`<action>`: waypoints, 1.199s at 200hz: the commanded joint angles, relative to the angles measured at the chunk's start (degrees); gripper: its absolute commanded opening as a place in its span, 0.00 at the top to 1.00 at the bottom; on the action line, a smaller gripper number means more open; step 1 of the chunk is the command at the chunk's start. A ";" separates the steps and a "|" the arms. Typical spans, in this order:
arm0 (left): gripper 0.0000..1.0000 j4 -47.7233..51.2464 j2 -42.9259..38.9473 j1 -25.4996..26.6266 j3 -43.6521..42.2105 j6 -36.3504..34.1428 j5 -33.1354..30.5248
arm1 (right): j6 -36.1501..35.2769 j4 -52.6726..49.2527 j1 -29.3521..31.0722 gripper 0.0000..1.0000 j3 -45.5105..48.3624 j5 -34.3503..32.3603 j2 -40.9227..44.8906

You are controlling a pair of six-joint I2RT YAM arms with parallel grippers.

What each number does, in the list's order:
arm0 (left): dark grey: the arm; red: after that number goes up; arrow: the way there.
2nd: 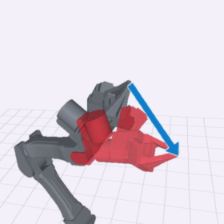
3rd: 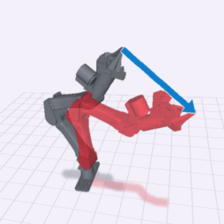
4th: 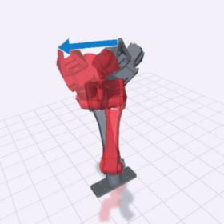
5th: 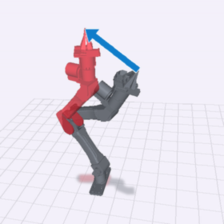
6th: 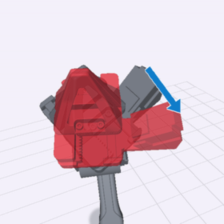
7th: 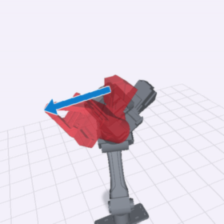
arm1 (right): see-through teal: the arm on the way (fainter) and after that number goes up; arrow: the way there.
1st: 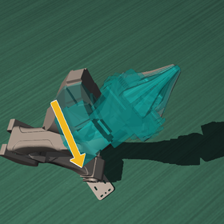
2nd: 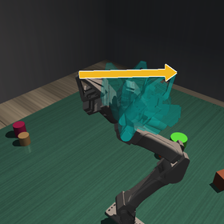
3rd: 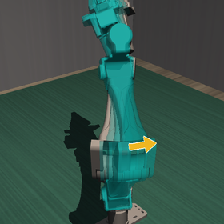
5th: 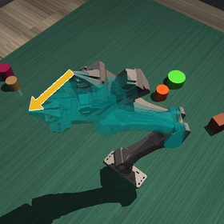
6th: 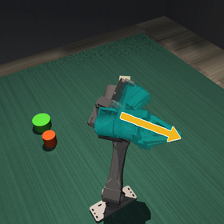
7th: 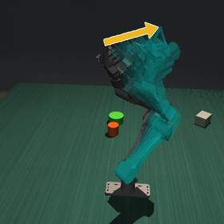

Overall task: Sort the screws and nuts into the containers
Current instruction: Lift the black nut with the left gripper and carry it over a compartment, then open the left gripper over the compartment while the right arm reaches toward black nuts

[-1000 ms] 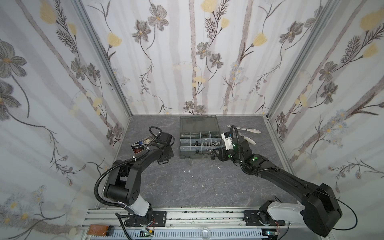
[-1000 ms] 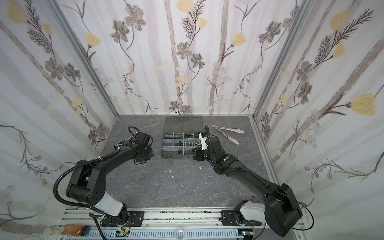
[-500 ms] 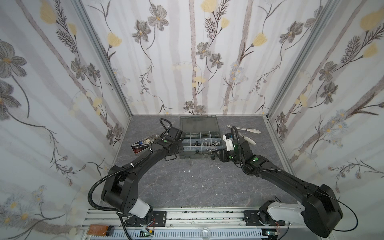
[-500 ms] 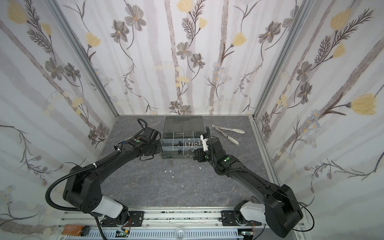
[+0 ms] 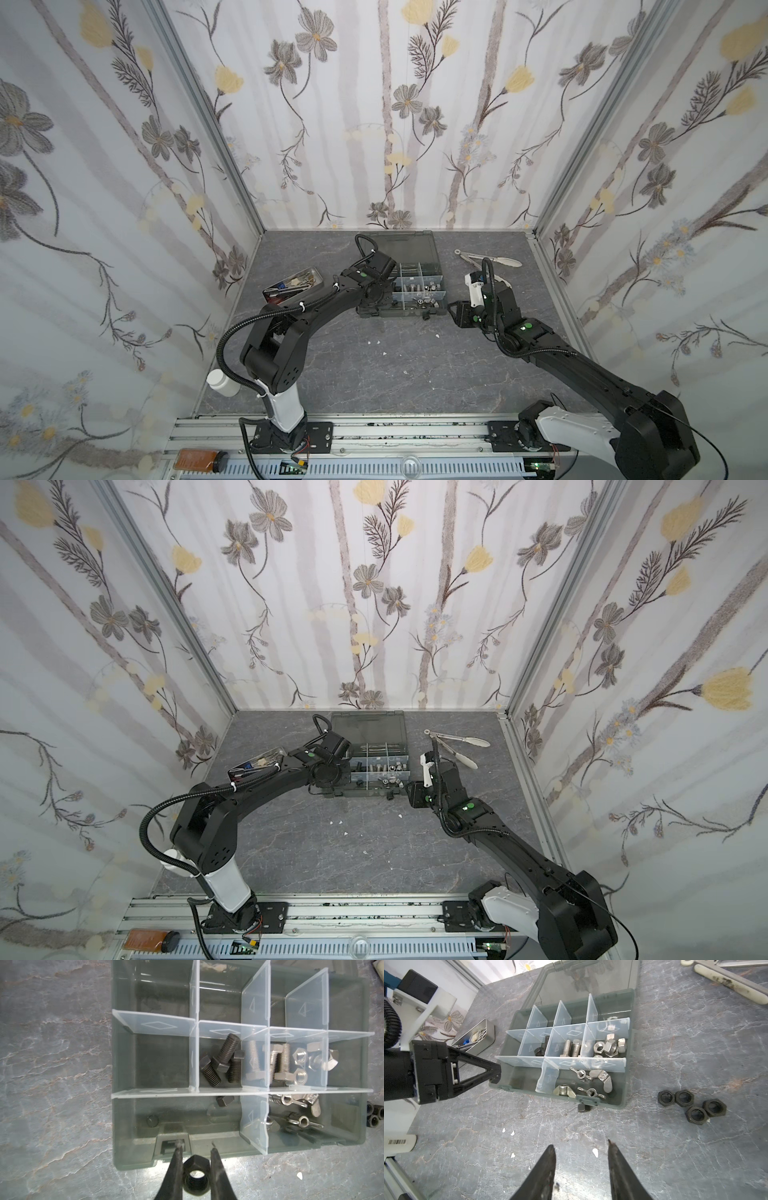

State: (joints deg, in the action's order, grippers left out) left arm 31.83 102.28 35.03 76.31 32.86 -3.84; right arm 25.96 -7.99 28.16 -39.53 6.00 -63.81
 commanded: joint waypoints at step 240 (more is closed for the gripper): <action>0.00 -4.50 -34.26 0.53 -15.30 -6.23 0.76 | -0.07 -8.45 -15.83 0.67 -10.43 -12.06 -20.78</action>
State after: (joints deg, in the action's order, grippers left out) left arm 28.84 69.78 35.62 62.52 27.79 -2.68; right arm 25.87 -16.49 13.08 -48.03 -4.60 -82.41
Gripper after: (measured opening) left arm 0.998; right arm 0.333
